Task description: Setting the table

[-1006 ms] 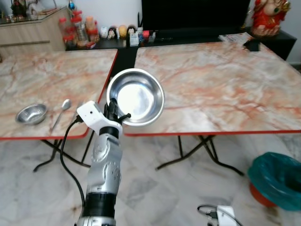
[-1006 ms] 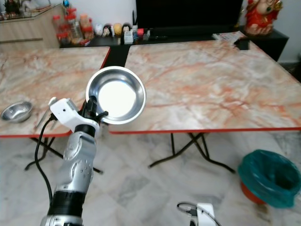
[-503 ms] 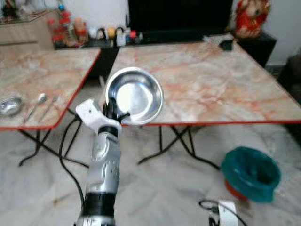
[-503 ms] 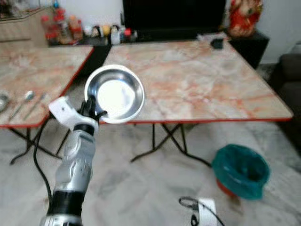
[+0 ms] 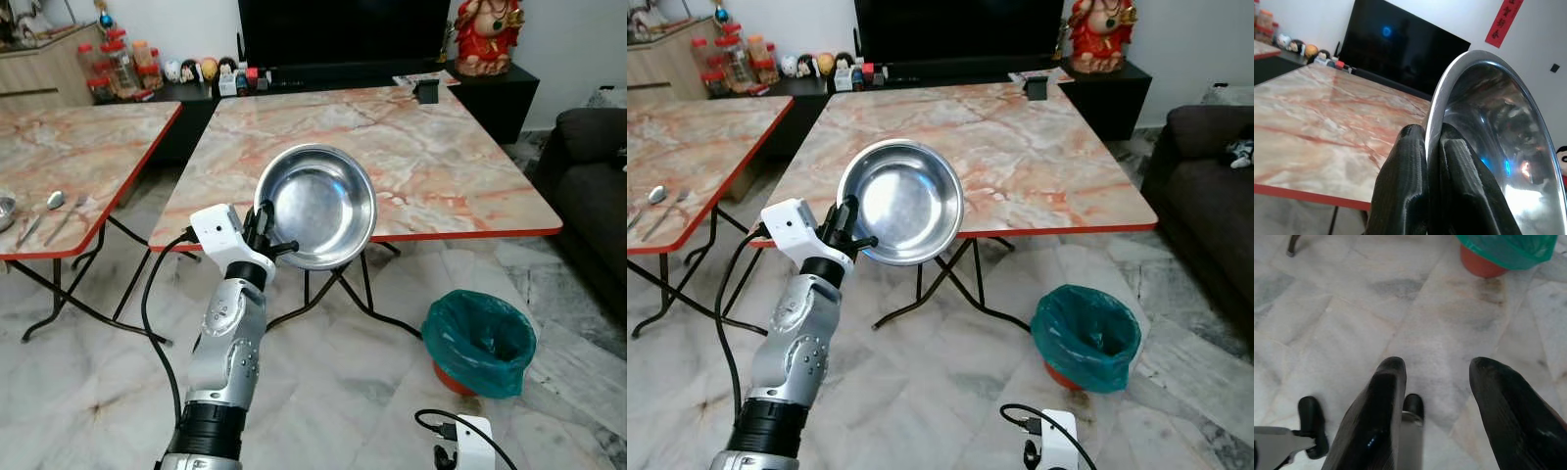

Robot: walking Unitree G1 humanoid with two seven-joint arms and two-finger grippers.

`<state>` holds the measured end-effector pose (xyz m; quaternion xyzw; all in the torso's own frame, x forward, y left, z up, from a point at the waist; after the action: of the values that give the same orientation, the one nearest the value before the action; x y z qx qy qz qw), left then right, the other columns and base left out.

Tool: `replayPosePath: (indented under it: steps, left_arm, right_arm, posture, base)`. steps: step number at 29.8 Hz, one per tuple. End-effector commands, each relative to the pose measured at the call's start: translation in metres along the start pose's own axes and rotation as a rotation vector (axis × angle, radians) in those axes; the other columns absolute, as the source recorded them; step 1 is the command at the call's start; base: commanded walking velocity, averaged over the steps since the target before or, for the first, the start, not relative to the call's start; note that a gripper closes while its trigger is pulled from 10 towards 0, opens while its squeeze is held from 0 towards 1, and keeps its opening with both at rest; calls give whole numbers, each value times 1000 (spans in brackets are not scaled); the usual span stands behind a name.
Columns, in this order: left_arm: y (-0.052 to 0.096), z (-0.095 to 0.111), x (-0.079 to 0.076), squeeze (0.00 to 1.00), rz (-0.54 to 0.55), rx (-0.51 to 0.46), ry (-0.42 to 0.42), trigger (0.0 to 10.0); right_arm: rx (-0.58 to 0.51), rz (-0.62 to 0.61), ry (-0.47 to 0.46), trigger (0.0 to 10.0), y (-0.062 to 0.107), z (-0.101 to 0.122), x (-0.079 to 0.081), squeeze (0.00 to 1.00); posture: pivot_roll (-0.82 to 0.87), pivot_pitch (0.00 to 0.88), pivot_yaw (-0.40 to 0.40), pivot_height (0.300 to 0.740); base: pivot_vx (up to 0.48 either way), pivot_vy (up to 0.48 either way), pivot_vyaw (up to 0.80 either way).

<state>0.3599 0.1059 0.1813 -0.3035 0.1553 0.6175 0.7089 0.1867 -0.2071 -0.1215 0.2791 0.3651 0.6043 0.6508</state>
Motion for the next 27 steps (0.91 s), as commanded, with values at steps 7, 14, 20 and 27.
replayPosePath:
  steps: [7, 14, 20, 27]
  left_arm:
    - [0, 0, -29, 0, -184, 12, -91, 10000]
    - [-2, -5, -33, 0, -201, 38, -66, 10000]
    - [-3, -2, -33, 0, -202, 26, -75, 10000]
    - [0, 0, -28, 0, -194, 26, -84, 10000]
  right_arm:
    - [-26, 12, -10, 10000, -2, 9, 8, 0]
    - [-29, 11, -19, 10000, -2, 11, 8, 0]
    - [-25, 8, -27, 10000, -1, 7, 9, 0]
    - [-17, 8, -36, 10000, -1, 4, 8, 0]
  posture:
    - [26, 0, 40, 740]
    - [21, 0, 47, 740]
    - [17, 0, 49, 740]
    - [33, 0, 50, 740]
  base:
    - [480, 0, -113]
    - [480, 0, 0]
    - [480, 0, 0]
    - [480, 0, -62]
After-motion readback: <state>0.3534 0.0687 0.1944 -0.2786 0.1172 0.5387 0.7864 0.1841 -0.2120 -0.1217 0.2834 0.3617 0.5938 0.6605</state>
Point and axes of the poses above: a point about 5 cm out from each wrist's last joint towards the gripper, its own y axis pointing back from the gripper into the wrist, its own z axis along the axis of the wrist's last joint, x = y × z, the point moved 4 cm from there along -y, pointing out of the wrist towards the gripper, and after that the axes turned 11 degrees about y, right-handed, at the moved point
